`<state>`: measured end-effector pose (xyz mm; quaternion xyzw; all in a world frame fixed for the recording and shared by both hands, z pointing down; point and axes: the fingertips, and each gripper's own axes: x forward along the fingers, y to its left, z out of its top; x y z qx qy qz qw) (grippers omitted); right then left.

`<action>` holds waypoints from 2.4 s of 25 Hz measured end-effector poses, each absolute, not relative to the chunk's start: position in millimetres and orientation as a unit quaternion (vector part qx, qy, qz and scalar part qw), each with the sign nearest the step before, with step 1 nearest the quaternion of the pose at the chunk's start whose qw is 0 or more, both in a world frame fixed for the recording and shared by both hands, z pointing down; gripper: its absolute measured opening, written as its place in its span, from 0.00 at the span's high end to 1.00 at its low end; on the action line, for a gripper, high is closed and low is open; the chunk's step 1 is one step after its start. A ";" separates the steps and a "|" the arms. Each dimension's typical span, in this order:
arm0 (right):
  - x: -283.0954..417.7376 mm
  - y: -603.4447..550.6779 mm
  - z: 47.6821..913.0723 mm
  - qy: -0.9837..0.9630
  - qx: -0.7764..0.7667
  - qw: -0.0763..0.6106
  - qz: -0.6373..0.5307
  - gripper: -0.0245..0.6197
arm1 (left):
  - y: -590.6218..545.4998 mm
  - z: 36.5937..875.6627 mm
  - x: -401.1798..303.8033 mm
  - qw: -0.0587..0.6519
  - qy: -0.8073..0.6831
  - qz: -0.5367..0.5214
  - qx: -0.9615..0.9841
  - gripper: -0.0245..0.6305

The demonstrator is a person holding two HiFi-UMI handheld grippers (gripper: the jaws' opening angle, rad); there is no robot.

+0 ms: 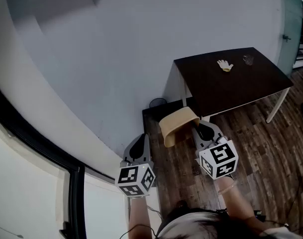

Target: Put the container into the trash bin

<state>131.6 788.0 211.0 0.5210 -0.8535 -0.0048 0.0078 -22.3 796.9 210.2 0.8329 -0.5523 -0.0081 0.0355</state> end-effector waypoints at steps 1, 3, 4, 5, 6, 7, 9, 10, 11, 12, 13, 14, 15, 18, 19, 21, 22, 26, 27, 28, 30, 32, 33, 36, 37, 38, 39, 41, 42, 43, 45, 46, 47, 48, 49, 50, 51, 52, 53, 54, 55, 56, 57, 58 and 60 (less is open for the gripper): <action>130.4 787.2 210.0 -0.852 0.523 0.005 -0.006 0.95 | 795.6 210.8 -23.3 0.036 -0.551 -0.008 0.834 0.93; 127.9 784.8 207.3 -0.849 0.528 -0.003 -0.008 0.95 | 792.1 211.6 -25.8 0.037 -0.546 -0.009 0.837 0.93; 126.5 782.8 205.7 -0.847 0.532 -0.008 -0.008 0.95 | 789.7 211.8 -27.6 0.038 -0.544 -0.009 0.838 0.93; 125.0 780.2 204.3 -0.845 0.535 -0.013 -0.007 0.95 | 786.9 211.9 -29.7 0.038 -0.541 -0.008 0.840 0.93; 123.4 777.3 203.4 -0.842 0.539 -0.016 -0.006 0.95 | 784.1 212.1 -31.8 0.038 -0.537 -0.008 0.842 0.93; 121.7 774.4 203.2 -0.840 0.543 -0.017 -0.005 0.95 | 781.5 212.5 -34.0 0.039 -0.534 -0.007 0.845 0.93; 118.1 769.7 204.1 -0.834 0.551 -0.017 -0.003 0.94 | 777.1 213.7 -37.7 0.041 -0.527 -0.008 0.849 0.93; 116.0 767.9 204.6 -0.832 0.554 -0.018 -0.002 0.94 | 775.0 214.3 -38.9 0.042 -0.523 -0.009 0.851 0.93; 113.9 766.1 204.8 -0.831 0.557 -0.018 -0.001 0.94 | 773.0 214.8 -39.6 0.042 -0.520 -0.009 0.853 0.93; 111.5 764.1 205.0 -0.829 0.558 -0.018 -0.001 0.94 | 771.0 215.3 -39.8 0.043 -0.516 -0.009 0.856 0.93; 108.7 761.8 205.2 -0.828 0.560 -0.017 -0.001 0.94 | 768.8 216.0 -40.1 0.043 -0.512 -0.009 0.858 0.93; 105.7 759.1 205.5 -0.828 0.561 -0.017 0.000 0.94 | 766.3 216.6 -40.7 0.045 -0.509 -0.009 0.860 0.93; 102.7 756.2 205.7 -0.828 0.561 -0.017 0.000 0.94 | 763.7 217.5 -41.4 0.047 -0.505 -0.008 0.861 0.93; 96.6 745.2 206.2 -0.827 0.562 -0.019 0.003 0.94 | 753.8 222.4 -43.1 0.057 -0.497 -0.006 0.866 0.93; 95.9 740.4 206.4 -0.827 0.562 -0.019 0.003 0.94 | 749.5 224.2 -43.3 0.059 -0.495 -0.004 0.867 0.93; 95.8 729.7 207.7 -0.826 0.564 -0.019 0.004 0.94 | 739.3 227.7 -43.1 0.063 -0.492 -0.003 0.868 0.93; 96.1 724.0 209.0 -0.825 0.565 -0.020 0.006 0.94 | 733.7 229.8 -42.6 0.066 -0.490 -0.002 0.869 0.93; 98.8 696.8 213.8 -0.824 0.566 -0.032 0.014 0.94 | 705.6 236.2 -39.6 0.069 -0.484 0.002 0.873 0.93; 99.9 688.6 214.7 -0.824 0.566 -0.034 0.015 0.94 | 697.3 236.5 -38.7 0.068 -0.483 0.002 0.873 0.93; 100.9 679.8 215.4 -0.824 0.566 -0.035 0.016 0.94 | 688.3 236.1 -37.8 0.068 -0.484 0.002 0.873 0.93; 103.0 660.8 215.7 -0.825 0.564 -0.036 0.018 0.94 | 669.3 233.9 -35.5 0.067 -0.485 0.001 0.872 0.93; 105.7 641.1 215.8 -0.826 0.562 -0.037 0.020 0.94 | 650.0 231.6 -31.8 0.067 -0.487 0.000 0.871 0.93; 107.6 630.7 215.9 -0.827 0.561 -0.037 0.021 0.94 | 639.7 230.6 -29.6 0.066 -0.489 -0.001 0.870 0.93; 114.2 596.8 216.1 -0.830 0.557 -0.038 0.024 0.94 | 605.7 227.5 -21.9 0.062 -0.492 0.000 0.868 0.93; 116.7 585.2 215.9 -0.831 0.555 -0.039 0.024 0.94 | 594.4 226.3 -18.9 0.061 -0.493 0.001 0.868 0.93; 119.3 573.5 215.3 -0.832 0.553 -0.039 0.024 0.94 | 583.2 225.0 -15.7 0.060 -0.494 0.001 0.868 0.93; 122.1 561.7 214.4 -0.833 0.551 -0.038 0.023 0.94 | 572.0 223.3 -12.5 0.058 -0.494 0.002 0.867 0.93; 128.3 539.0 212.5 -0.836 0.547 -0.038 0.023 0.94 | 550.3 219.1 -6.3 0.056 -0.496 0.004 0.867 0.93; 131.6 528.1 211.3 -0.837 0.546 -0.038 0.024 0.94 | 539.9 216.5 -3.5 0.054 -0.497 0.004 0.866 0.93; 135.2 517.3 210.0 -0.837 0.545 -0.038 0.024 0.94 | 529.6 213.6 -0.7 0.053 -0.499 0.004 0.865 0.93; 142.7 495.3 206.7 -0.840 0.541 -0.038 0.025 0.94 | 508.4 207.1 4.6 0.050 -0.503 -0.001 0.863 0.93; 146.0 484.4 204.8 -0.842 0.538 -0.038 0.023 0.94 | 497.7 204.1 7.0 0.050 -0.506 -0.004 0.861 0.93; 148.8 473.7 203.0 -0.843 0.536 -0.037 0.022 0.94 | 487.2 201.7 8.8 0.049 -0.510 -0.007 0.858 0.93; 151.1 463.5 201.7 -0.845 0.534 -0.037 0.020 0.94 | 477.0 200.2 10.2 0.048 -0.515 -0.010 0.856 0.93; 152.7 453.7 201.2 -0.846 0.531 -0.037 0.019 0.94 | 467.1 199.8 11.1 0.047 -0.520 -0.011 0.853 0.93; 153.7 443.9 201.4 -0.847 0.530 -0.037 0.018 0.94 | 457.2 200.2 11.5 0.045 -0.524 -0.012 0.851 0.93; 153.9 434.0 202.2 -0.848 0.528 -0.037 0.018 0.94 | 447.4 201.0 11.5 0.044 -0.527 -0.012 0.849 0.93; 153.5 423.9 203.4 -0.850 0.526 -0.036 0.017 0.94 | 437.6 202.0 11.3 0.042 -0.530 -0.012 0.847 0.93; 152.9 414.0 204.9 -0.851 0.524 -0.035 0.016 0.94 | 427.9 203.2 11.2 0.042 -0.532 -0.012 0.846 0.93; 152.3 403.9 206.4 -0.852 0.523 -0.033 0.016 0.94 | 418.2 204.3 11.4 0.043 -0.534 -0.013 0.845 0.93; 151.7 394.0 207.5 -0.853 0.521 -0.032 0.017 0.94 | 408.5 205.2 11.9 0.044 -0.534 -0.013 0.844 0.93; 150.9 384.4 208.5 -0.854 0.519 -0.030 0.019 0.94 | 399.1 205.9 12.7 0.045 -0.535 -0.012 0.844 0.93; 150.0 375.4 209.4 -0.856 0.516 -0.029 0.020 0.94 | 390.3 206.4 13.6 0.046 -0.535 -0.011 0.843 0.93; 149.0 367.2 210.5 -0.857 0.514 -0.029 0.021 0.94 | 382.1 207.0 14.4 0.046 -0.536 -0.011 0.843 0.93; 147.5 351.8 212.6 -0.859 0.511 -0.028 0.022 0.94 | 366.8 207.9 15.2 0.046 -0.537 -0.011 0.842 0.93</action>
